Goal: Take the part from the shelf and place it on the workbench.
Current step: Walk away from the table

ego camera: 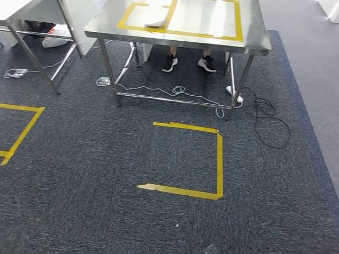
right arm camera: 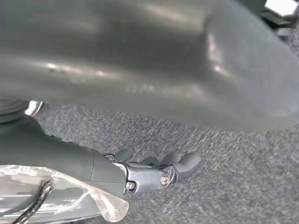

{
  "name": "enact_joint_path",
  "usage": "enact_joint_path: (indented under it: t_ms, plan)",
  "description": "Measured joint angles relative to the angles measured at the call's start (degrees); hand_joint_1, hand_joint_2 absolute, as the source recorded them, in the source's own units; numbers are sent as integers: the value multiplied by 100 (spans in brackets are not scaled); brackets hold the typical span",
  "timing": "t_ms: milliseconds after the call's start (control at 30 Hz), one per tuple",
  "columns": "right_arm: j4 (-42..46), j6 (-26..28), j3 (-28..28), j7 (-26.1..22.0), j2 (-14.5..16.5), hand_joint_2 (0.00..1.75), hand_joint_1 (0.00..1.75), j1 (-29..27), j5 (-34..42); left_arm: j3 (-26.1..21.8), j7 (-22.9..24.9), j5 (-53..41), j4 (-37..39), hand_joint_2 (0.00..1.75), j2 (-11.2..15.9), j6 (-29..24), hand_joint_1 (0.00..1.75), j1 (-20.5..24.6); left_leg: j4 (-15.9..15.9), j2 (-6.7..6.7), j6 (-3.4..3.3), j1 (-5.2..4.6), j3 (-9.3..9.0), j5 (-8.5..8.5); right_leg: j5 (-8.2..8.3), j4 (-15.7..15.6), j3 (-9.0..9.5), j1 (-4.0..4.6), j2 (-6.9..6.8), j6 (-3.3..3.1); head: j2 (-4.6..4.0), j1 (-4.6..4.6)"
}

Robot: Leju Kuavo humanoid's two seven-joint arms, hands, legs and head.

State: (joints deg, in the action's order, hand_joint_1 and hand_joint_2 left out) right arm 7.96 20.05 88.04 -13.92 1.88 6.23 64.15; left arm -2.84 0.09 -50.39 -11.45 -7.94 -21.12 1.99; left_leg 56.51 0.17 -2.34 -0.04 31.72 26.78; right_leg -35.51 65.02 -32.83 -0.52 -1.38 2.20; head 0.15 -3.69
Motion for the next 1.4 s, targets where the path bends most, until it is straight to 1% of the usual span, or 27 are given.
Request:
enact_joint_path:
  t_ms: [67,100,167,233,300,367,433,500,567,600,633,667,700,767,800,867,900,967,1033,1067,1100,1133,1167,1200,1267,1333,1400]
  plan:
    - [0,2,1,4,0,0,0,-20,1,0,0,-1,1,0,-4,2,0,1,7,-127,-20,-21,32,-20,-240,678,-316,-1,102,-11,0,-5]
    - [0,3,2,5,0,0,0,-32,1,0,0,0,2,0,-4,2,0,-2,12,-197,-20,-30,39,-27,-190,743,-351,0,121,-23,0,-4]
    - [0,6,4,5,0,0,0,-41,1,0,1,1,3,0,-4,3,0,-5,26,-345,-6,-38,43,-40,192,202,-96,-4,214,-54,0,-4]
    - [0,12,4,3,0,0,0,-32,1,0,2,1,3,0,-8,4,0,8,59,-480,28,-53,70,-51,483,-541,247,-24,486,-79,0,-1]
    - [0,23,4,2,0,0,0,-32,0,-1,2,1,3,0,-10,8,0,19,82,-604,90,-53,127,-80,511,-820,378,-31,627,-96,0,3]
    - [0,39,4,3,1,0,0,-35,-2,-5,2,1,4,0,-6,10,0,8,91,-694,161,-31,180,-111,532,-840,400,-29,503,-142,0,2]
    - [-1,60,4,3,-1,0,0,-32,-4,-14,2,1,6,0,-3,10,0,-5,293,-501,229,-37,286,20,568,-869,413,-45,357,-207,0,20]
    - [-2,74,5,2,-4,0,0,-41,-12,-22,2,1,7,0,-3,11,0,5,934,-191,291,-31,569,390,577,-884,418,-43,188,-244,0,49]
    - [-2,79,6,2,-4,0,0,-54,-19,-26,2,1,7,0,-3,14,0,15,1659,-82,335,2,882,698,568,-881,412,-31,0,-256,0,58]
    - [-2,80,7,2,-4,0,0,-54,-21,-28,2,2,7,0,-4,15,0,11,1789,-65,345,14,927,709,563,-880,410,-28,-85,-255,0,59]
    - [-2,82,7,1,-4,0,0,-50,-23,-31,3,3,7,0,-4,16,0,2,1701,-47,349,24,864,619,558,-879,413,-27,-162,-253,0,59]
    - [-2,86,7,-1,-3,0,0,-43,-25,-33,3,5,7,0,-3,16,0,-5,1385,-9,342,28,686,445,549,-879,423,-26,-229,-247,0,60]
    - [-2,91,7,-3,-3,0,0,-37,-27,-37,3,8,7,0,-2,16,0,-8,946,95,323,21,447,256,538,-880,440,-22,-294,-238,0,60]
    - [-2,98,7,-10,-3,0,0,-31,-29,-46,2,13,7,0,-2,16,0,10,251,312,259,-29,83,58,506,-872,463,7,-412,-199,0,61]
    - [-2,99,7,-12,-3,0,0,-31,-31,-54,2,15,7,0,-4,16,0,19,106,373,225,-52,18,48,492,-868,470,22,-466,-176,0,60]
    - [-1,99,8,-14,-2,0,0,-21,-34,-84,2,25,7,0,-8,16,0,12,75,291,157,-69,35,58,478,-883,494,32,-579,-120,0,60]
    - [-1,100,9,-14,-2,0,0,-12,-36,-100,2,30,7,0,-9,16,0,-2,49,230,123,-60,30,43,448,-871,496,25,-558,-87,0,60]
    - [0,104,11,-14,-2,0,0,-1,-40,-125,3,45,7,0,-14,16,0,-11,-8,107,48,-32,13,1,233,-574,367,4,-288,-36,0,40]
    - [0,108,23,-12,-2,0,0,-21,-49,-138,4,56,7,0,-30,16,0,3,-21,-29,6,-24,21,-20,-132,165,10,-12,34,-19,0,20]
    - [0,109,31,-9,-2,0,0,-36,-54,-141,4,60,7,0,-38,16,0,6,-17,-109,0,-29,27,-23,-253,531,-178,-12,92,-14,0,18]
    - [0,111,38,-7,-2,0,0,-48,-58,-143,5,63,7,0,-43,16,0,3,-12,-190,-2,-34,29,-23,-273,744,-304,-11,117,-13,0,20]
    - [0,114,43,-5,-2,0,0,-53,-64,-145,7,67,7,0,-43,17,0,-3,-4,-271,-2,-37,28,-23,-179,746,-335,-10,131,-14,0,21]
    - [0,120,45,-4,-2,0,0,-54,-74,-147,10,68,7,0,-44,17,0,-7,8,-352,0,-38,26,-23,14,521,-258,-13,151,-18,0,21]
    - [0,128,46,-2,-2,0,0,-52,-85,-149,13,69,7,0,-46,18,0,-8,22,-432,6,-36,24,-20,252,143,-103,-21,213,-24,0,21]
    - [0,150,51,2,-2,0,0,-48,-102,-156,18,69,7,0,-53,21,0,4,67,-578,42,-46,52,-12,518,-539,188,-53,483,-31,0,24]
    - [0,166,62,6,-2,0,0,-46,-110,-167,24,69,7,0,-56,25,0,7,95,-710,105,-41,105,-27,527,-760,304,-61,626,-50,0,30]
    - [-1,170,78,9,-2,0,0,-43,-115,-175,36,69,9,0,-55,26,0,-10,109,-783,170,-22,148,-45,553,-782,335,-59,497,-110,0,31]
